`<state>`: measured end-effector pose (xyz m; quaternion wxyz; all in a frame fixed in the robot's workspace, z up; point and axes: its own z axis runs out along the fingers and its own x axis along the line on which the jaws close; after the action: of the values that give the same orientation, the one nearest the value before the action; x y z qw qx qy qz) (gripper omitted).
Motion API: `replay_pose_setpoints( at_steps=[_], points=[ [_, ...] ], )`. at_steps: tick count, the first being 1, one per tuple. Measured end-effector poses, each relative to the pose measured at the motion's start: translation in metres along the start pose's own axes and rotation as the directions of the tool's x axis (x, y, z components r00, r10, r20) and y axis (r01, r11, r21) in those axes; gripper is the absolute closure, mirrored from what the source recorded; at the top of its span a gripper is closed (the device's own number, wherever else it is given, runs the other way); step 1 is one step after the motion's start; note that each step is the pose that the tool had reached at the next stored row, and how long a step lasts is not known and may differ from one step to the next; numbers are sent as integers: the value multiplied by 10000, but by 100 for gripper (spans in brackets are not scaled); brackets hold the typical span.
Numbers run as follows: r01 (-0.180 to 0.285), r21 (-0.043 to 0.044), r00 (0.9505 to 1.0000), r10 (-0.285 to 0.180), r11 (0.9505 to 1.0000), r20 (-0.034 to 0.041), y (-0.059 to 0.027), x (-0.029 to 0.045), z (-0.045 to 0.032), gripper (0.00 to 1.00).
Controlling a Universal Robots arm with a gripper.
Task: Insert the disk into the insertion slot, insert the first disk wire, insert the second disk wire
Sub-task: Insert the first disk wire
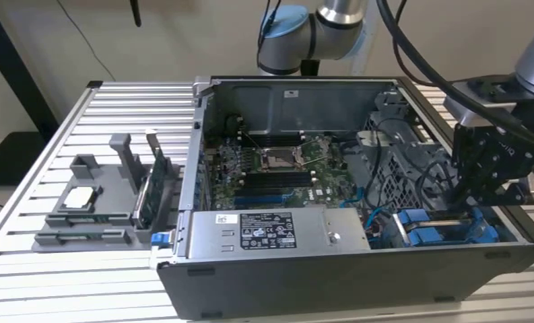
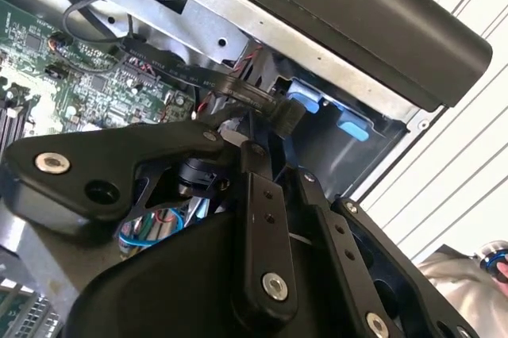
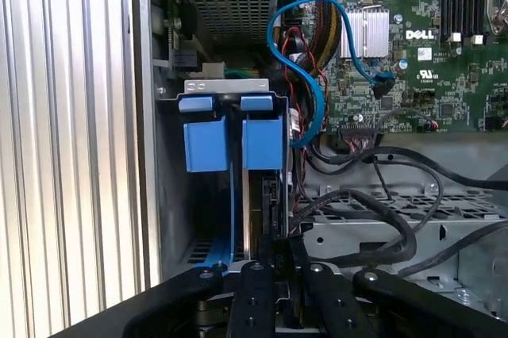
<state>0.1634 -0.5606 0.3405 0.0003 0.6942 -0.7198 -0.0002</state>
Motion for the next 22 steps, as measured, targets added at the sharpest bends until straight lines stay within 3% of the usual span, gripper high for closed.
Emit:
replay_pose_setpoints(
  at_steps=[8,19,21,22],
  points=[
    [-93,0,10000,93,10000,-6,0,0,92,81],
    [-95,-6,10000,95,10000,7,1,0,98,80],
    [-95,-6,10000,95,10000,20,0,0,56,80],
    [-94,-5,10000,94,10000,5,0,0,2,74]
  ],
)
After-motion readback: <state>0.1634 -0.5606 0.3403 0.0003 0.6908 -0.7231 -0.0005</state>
